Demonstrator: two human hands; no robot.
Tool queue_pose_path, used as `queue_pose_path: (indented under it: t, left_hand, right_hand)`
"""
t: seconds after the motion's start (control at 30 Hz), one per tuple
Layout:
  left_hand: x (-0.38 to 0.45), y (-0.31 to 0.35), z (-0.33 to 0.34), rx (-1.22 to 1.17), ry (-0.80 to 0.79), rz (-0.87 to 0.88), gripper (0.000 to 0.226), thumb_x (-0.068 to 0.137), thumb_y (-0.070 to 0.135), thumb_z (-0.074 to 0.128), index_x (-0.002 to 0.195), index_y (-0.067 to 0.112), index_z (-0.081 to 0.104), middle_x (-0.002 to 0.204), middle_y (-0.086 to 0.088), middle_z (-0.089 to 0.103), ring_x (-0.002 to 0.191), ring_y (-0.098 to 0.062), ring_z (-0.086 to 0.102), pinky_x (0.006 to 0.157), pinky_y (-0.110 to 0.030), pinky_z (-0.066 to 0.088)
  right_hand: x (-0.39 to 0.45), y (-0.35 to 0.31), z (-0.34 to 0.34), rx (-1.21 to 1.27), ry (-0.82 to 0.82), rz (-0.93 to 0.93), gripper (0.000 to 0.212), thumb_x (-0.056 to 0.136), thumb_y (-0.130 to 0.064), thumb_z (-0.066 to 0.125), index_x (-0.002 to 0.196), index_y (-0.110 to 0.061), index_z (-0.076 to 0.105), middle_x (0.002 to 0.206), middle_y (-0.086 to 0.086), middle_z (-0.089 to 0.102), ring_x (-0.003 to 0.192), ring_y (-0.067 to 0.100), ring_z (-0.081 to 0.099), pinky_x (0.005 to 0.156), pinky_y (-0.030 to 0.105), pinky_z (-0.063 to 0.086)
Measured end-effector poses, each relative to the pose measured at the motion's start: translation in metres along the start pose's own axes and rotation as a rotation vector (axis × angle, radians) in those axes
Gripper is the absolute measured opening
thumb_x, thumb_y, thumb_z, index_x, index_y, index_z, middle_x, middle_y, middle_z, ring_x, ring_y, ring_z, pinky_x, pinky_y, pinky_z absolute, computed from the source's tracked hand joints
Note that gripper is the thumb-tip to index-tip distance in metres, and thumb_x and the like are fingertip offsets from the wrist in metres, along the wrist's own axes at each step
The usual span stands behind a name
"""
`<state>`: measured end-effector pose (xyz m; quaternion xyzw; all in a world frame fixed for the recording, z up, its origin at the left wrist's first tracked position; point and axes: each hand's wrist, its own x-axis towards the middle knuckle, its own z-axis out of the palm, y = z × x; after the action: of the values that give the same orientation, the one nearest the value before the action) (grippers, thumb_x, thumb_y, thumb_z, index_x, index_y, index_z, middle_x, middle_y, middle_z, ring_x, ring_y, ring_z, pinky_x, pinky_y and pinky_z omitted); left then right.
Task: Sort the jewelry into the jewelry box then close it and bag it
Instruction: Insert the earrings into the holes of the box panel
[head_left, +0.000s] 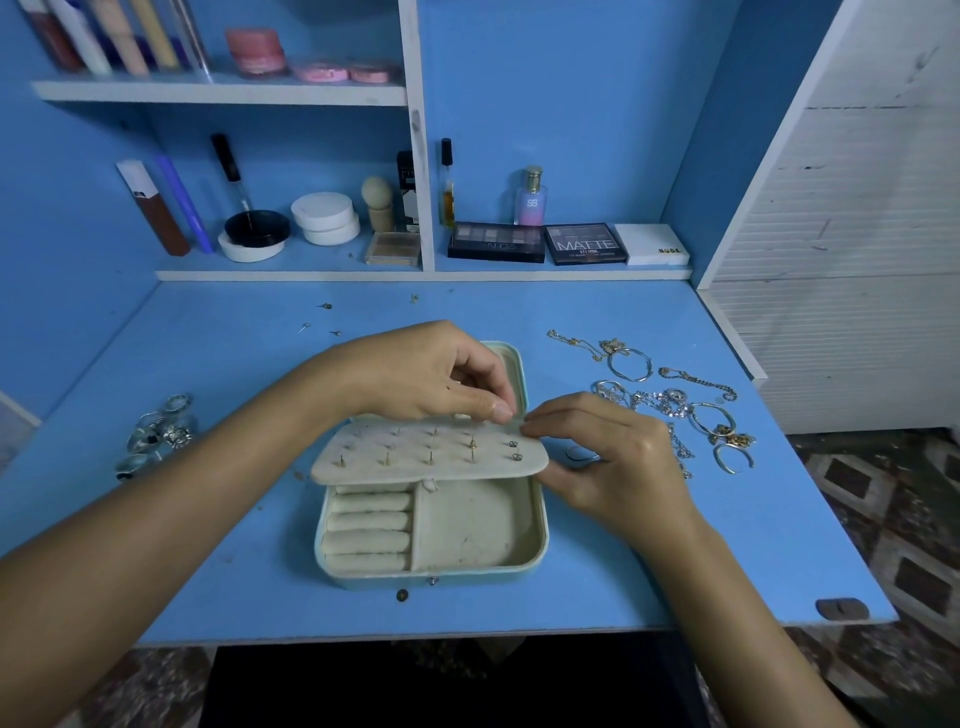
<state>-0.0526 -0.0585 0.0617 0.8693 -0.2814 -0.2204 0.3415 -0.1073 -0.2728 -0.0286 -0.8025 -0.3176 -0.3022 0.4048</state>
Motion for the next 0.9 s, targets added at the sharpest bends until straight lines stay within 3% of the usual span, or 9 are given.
queue_pose_path:
  t: [0.27,0.9]
  left_hand:
    - [0.0012,0.0022,0.0005,0.001,-0.027,0.002,0.007,0.089,0.022,0.073,0.094,0.019,0.076,0.082,0.004,0.074,0.074,-0.003,0.065,0.073,-0.015,0.048]
    - [0.0046,0.0071,-0.0017,0.049,-0.080,-0.032,0.009,0.088,0.027,0.073,0.094,0.022,0.077,0.086,0.009,0.075,0.080,-0.002,0.068,0.076,-0.012,0.048]
  right_hand:
    - [0.0009,-0.0006,-0.0002,-0.009,0.000,-0.007,0.014,0.084,-0.018,0.079,0.086,-0.005,0.078,0.089,0.003,0.074,0.086,0.009,0.070,0.080,0.017,0.053]
    - [0.0009,-0.0016,-0.0002,0.002,-0.005,-0.007,0.011,0.082,-0.015,0.081,0.086,-0.006,0.078,0.090,0.002,0.074,0.086,0.008,0.070,0.080,0.017,0.053]
